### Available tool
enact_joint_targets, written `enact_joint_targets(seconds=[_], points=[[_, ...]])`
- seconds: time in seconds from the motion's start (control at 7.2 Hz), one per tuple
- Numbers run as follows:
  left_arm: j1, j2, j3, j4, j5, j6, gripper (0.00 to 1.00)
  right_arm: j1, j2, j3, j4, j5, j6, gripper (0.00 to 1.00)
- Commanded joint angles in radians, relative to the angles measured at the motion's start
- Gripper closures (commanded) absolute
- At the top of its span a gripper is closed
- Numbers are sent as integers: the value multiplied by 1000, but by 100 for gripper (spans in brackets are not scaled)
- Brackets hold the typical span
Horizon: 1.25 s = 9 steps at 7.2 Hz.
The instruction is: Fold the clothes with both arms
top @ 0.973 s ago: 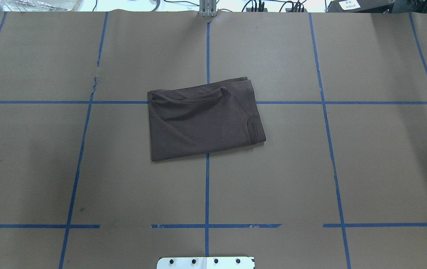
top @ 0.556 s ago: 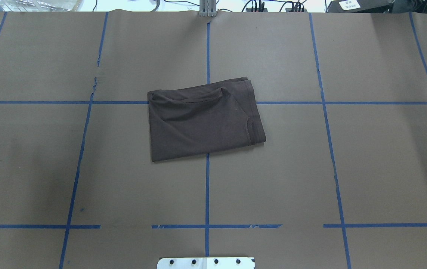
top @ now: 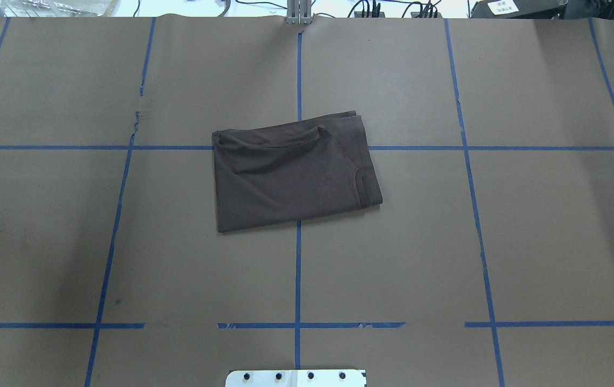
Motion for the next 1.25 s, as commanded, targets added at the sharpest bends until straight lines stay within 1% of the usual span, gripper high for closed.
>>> enact_joint_targets(seconds=[0.0,0.14,0.28,0.42,0.56,0.69,0.83,1.11], points=[[-7,4,-20,68,-1,43,0,13,-73,61,-3,-1,-7,0],[-9,1,-17,143,0,162,0,13,-93,86,-3,-7,-7,0],[-30,-1,-17,183,2,212,0,11,-95,88,-3,-7,4,0],[-80,4,-11,212,-1,214,0,11,-95,86,-3,-7,6,0],[-99,30,-12,222,-12,213,0,11,-97,82,-3,-7,7,0],[-101,38,-12,222,-62,208,0,11,-101,70,-4,-7,7,0],[-101,39,-11,220,-76,202,0,13,-116,69,-3,-7,4,0],[-108,38,-11,220,-73,199,0,14,-129,89,61,-10,31,0]])
